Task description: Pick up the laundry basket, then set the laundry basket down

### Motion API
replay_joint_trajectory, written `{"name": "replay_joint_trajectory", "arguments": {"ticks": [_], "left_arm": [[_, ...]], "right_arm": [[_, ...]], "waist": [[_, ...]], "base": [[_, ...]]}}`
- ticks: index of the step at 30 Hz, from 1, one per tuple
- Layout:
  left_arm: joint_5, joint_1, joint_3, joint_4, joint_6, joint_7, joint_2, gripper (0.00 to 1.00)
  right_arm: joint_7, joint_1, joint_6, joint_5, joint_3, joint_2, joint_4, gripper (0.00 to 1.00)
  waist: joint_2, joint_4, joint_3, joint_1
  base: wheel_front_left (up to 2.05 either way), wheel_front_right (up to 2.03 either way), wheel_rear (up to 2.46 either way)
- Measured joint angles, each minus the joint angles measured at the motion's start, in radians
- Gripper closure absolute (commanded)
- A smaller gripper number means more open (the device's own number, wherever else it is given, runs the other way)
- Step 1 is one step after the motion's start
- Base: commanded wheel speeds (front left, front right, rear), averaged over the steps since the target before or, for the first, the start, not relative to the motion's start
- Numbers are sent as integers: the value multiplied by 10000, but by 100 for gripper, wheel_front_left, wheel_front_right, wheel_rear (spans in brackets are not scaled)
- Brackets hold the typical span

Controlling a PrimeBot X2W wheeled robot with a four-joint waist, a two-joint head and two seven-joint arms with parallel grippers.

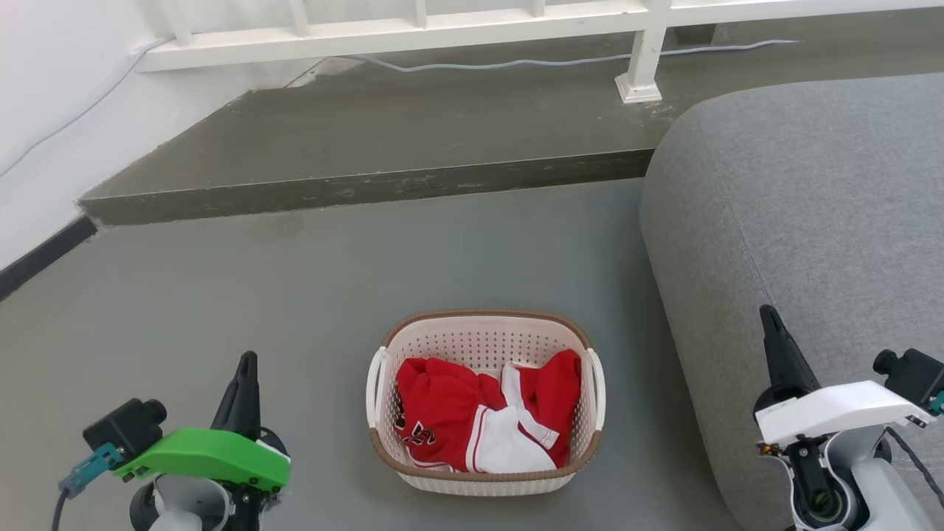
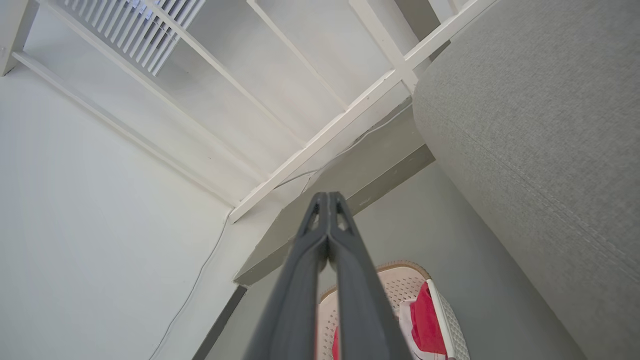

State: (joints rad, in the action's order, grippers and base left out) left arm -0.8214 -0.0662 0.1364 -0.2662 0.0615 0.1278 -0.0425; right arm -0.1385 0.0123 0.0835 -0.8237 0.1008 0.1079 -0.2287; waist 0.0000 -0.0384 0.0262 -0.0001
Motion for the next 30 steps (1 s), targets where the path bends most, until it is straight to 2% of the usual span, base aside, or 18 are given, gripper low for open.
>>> {"name": "replay_joint_trajectory", "arguments": {"ticks": [30], "left_arm": [[-3101,0,-800,-79,192,-930,4,100]], "right_arm": [[913,207,132,-3150,-859,-180,-203,100]], "waist": [[0,154,-95,0]], "base": [[0,0,0]]}}
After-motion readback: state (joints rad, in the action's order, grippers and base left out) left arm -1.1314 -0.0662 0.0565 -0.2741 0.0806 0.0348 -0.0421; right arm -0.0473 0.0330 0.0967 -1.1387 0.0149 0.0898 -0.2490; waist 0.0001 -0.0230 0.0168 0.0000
